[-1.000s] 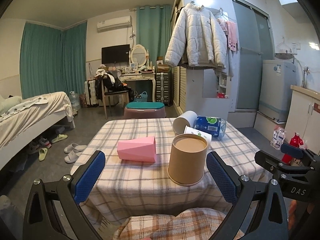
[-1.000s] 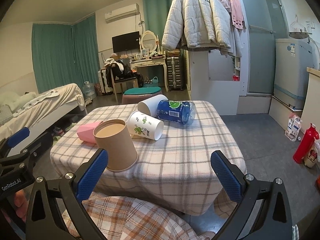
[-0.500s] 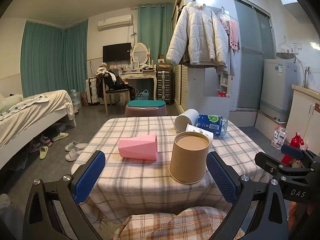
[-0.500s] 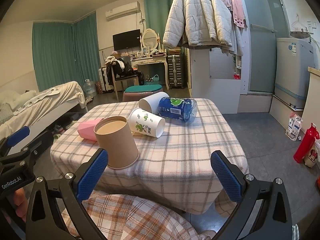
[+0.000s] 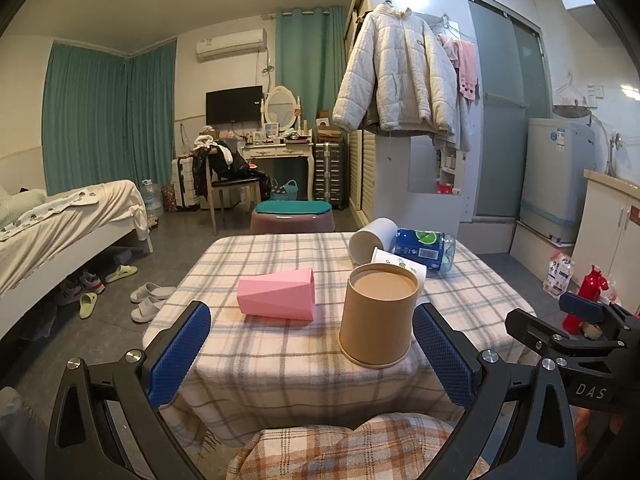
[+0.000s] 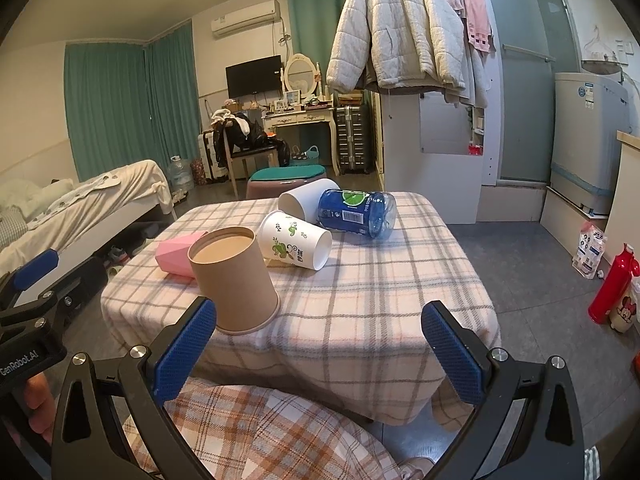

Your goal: Flip cup upside down

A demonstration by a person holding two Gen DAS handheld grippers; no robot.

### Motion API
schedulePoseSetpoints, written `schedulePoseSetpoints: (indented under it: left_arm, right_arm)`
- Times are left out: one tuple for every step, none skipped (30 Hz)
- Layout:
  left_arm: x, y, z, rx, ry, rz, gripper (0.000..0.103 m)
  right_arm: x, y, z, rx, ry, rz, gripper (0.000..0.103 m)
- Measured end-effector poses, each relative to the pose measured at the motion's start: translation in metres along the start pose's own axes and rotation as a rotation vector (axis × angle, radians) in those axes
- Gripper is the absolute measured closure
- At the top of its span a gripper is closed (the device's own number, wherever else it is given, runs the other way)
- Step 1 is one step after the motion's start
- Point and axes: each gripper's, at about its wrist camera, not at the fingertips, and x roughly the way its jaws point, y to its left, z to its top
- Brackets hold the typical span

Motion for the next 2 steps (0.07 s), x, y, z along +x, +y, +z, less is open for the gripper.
schedulePoseSetpoints:
  left_arm:
    - [0.0001, 0.0000, -0.0010, 0.000, 0.000, -0.001, 0.000]
    - [0.0001, 0.0000, -0.0015, -0.001, -0.001, -0.001, 0.000]
  right_arm:
    - [0.0002, 0.0000, -0.0003, 0.000, -0.001, 0.000, 0.000]
    - [0.0003, 0.0000, -0.0002, 0.000, 0.000, -0.002, 0.000]
